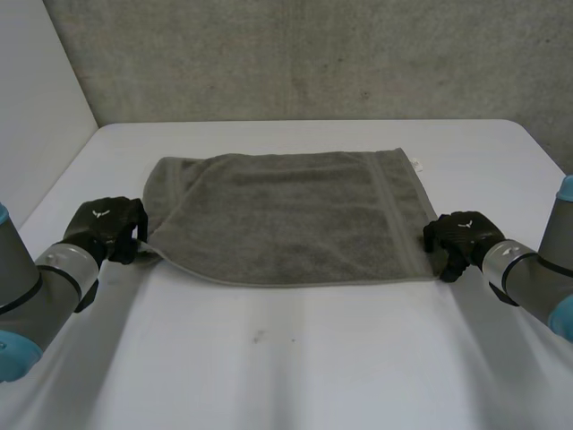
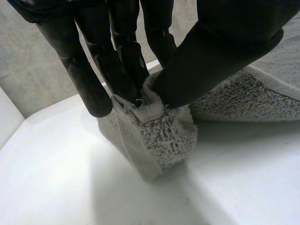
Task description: Fold the towel.
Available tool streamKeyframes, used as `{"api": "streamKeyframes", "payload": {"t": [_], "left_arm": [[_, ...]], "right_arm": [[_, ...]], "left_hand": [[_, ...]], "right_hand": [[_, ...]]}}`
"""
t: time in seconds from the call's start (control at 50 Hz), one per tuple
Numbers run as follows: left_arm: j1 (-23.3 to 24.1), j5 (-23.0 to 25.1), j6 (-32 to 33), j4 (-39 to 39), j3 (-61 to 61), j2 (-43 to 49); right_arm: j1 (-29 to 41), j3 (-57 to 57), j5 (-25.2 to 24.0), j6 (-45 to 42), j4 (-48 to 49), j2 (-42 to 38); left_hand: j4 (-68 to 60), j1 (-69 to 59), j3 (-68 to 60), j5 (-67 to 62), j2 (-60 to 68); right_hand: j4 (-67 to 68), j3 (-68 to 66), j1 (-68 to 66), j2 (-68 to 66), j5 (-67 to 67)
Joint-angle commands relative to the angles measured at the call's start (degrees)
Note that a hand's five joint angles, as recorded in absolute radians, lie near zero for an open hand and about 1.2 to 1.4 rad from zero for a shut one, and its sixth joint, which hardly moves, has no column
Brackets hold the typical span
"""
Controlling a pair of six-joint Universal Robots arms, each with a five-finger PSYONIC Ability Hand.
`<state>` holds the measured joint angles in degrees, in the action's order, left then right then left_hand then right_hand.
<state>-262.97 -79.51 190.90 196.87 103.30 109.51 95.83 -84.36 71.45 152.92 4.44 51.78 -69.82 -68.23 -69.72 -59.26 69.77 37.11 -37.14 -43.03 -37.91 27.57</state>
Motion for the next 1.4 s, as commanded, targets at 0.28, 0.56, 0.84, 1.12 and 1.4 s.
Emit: {"api": "streamKeyframes", "payload": {"t": [0.28,0.56,0.84,1.12,1.4], "left_arm": [[0.2,0.1,0.0,0.0,0.2,0.0],[1.8,0.2,0.5,-0.7,3.7,-3.9],[2.6,0.2,0.7,-0.4,3.8,-4.5],[2.3,0.2,0.5,-0.4,3.7,-4.4],[2.4,0.3,0.5,-0.1,3.5,-4.0]], "right_arm": [[0.0,3.0,0.1,5.2,0.2,-0.6],[-0.5,-0.1,-0.1,4.6,-3.8,5.0],[-0.5,-0.5,-0.2,0.5,-4.9,1.5],[-0.4,0.3,-0.2,-0.9,-0.1,0.6],[0.0,4.7,0.0,-0.5,1.0,-2.0]], "left_hand": [[-10.2,-11.8,-10.3,-10.7,10.2],[-10.2,-11.8,-10.3,-10.7,10.2],[-10.2,-11.8,-10.3,-10.7,10.2],[-10.2,-11.8,-10.3,-10.7,10.2],[-10.2,-11.8,-10.3,-10.7,10.2]], "right_hand": [[42.9,-42.9,-37.0,-42.1,42.4],[42.9,-42.9,-37.0,-42.1,42.4],[-2.4,2.5,8.3,3.2,-2.9],[-4.1,4.2,10.1,5.0,-4.6],[0.6,-0.5,5.4,0.2,0.1]]}}
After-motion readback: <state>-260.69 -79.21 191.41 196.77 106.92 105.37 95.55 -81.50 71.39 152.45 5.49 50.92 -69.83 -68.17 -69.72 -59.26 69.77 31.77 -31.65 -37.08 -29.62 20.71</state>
